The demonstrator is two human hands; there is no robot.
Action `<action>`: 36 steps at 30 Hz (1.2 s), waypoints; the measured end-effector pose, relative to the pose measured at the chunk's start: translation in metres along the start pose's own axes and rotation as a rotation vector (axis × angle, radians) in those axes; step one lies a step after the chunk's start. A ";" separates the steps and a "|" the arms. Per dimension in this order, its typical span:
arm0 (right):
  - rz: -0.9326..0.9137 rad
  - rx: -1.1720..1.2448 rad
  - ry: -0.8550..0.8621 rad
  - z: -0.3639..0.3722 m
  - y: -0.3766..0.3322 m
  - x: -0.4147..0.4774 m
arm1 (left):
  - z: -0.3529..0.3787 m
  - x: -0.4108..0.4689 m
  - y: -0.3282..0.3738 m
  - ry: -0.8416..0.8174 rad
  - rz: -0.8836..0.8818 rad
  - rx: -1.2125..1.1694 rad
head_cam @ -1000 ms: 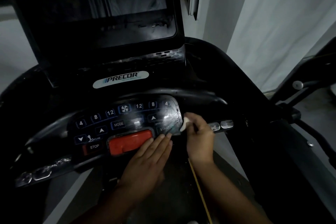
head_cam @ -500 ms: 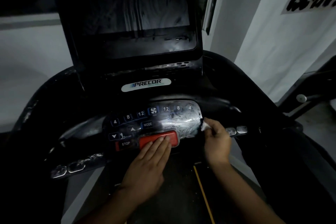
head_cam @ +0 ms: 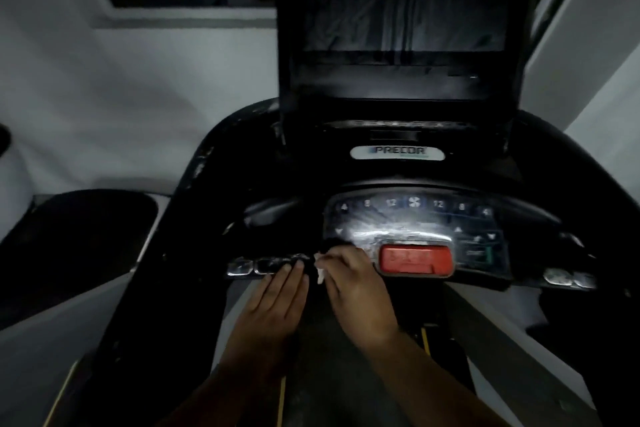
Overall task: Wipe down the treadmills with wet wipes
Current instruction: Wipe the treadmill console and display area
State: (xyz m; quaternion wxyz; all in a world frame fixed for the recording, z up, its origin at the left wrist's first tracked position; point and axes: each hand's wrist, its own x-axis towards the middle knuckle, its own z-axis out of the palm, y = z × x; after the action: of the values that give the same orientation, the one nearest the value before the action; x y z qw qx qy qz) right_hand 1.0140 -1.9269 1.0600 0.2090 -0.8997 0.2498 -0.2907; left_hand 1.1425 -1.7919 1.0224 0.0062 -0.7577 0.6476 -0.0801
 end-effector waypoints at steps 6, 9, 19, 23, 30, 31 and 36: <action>0.150 -0.101 -0.281 0.065 -0.033 0.017 | 0.014 -0.025 -0.051 -0.085 -0.146 -0.092; 0.080 -0.326 -0.338 0.084 -0.060 -0.003 | 0.026 -0.029 -0.065 -0.105 -0.142 -0.100; 0.093 -0.546 -0.426 0.103 -0.070 0.004 | 0.040 -0.033 -0.071 0.036 -0.139 -0.186; 0.078 -0.771 -0.438 0.072 -0.054 0.011 | 0.043 -0.031 -0.075 0.033 -0.126 -0.234; 0.071 -0.620 -0.473 0.089 -0.068 0.012 | 0.038 -0.032 -0.073 -0.002 -0.140 -0.267; 0.030 -0.622 -0.472 0.082 -0.064 0.010 | 0.038 -0.032 -0.074 0.003 -0.139 -0.276; 0.055 -0.728 -0.411 0.062 -0.051 -0.004 | 0.036 -0.033 -0.073 0.037 -0.139 -0.276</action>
State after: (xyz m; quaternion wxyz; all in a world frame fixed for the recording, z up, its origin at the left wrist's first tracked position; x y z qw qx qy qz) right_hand 1.0672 -1.8702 1.0389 -0.0695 -0.9471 0.3133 0.0076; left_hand 1.2142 -1.7509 0.9910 -0.1157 -0.7928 0.5984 -0.0046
